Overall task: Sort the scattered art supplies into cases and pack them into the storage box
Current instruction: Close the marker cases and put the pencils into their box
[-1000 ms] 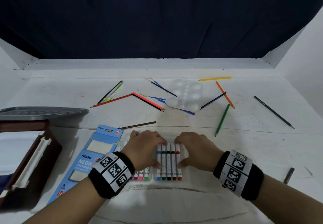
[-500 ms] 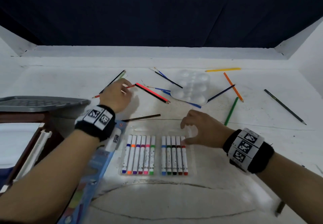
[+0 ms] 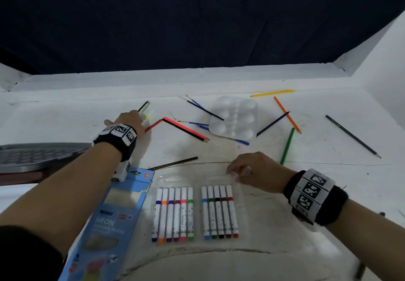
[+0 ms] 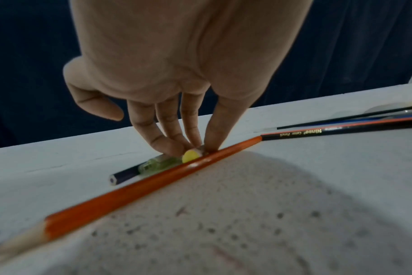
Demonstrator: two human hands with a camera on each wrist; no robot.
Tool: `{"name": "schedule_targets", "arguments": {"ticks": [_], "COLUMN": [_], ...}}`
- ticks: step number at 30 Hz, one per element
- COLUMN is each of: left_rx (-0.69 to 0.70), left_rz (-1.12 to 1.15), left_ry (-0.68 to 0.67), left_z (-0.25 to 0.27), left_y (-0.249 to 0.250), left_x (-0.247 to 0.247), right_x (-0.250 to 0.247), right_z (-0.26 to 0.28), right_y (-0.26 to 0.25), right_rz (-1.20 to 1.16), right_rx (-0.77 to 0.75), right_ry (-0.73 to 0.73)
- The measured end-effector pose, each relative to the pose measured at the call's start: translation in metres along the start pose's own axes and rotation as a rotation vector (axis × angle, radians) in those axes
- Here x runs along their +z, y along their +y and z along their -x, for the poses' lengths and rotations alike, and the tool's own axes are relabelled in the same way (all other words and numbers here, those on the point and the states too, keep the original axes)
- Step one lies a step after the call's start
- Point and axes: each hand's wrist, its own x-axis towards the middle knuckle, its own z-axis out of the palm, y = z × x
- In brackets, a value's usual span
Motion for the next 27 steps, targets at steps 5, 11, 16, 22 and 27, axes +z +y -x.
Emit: {"name": "schedule_targets", "arguments": {"ticks": [5,11,16,22,27], "left_rx": [0.061,0.442,0.606,0.594,0.533], "left_rz": [0.053,0.508,0.814,0.961,0.861], "left_ry": [0.081,0.312,0.127,-0.429,-0.504], "left_z": [0.024,0.11,0.206,0.269,0.279], "left_y": [0.013,0.037,0.054,0.064,0.077], "left_x": [-0.01,-0.034,-0.027,0.008,0.03], "right_x": [0.001,-0.003,-0.003,0.005,0.011], "right_z": [0.0,0.008,0.021,0.036,0.045], "right_y": [-0.002,-0.003,-0.003,-0.004,-0.007], "right_rz": [0.002,-0.06,-0.159,-0.179,-0.191], "right_rx": [0.009,0.031,0.057,0.129,0.148], "right_ry": [-0.011,0.018,0.055,0.056,0.039]}}
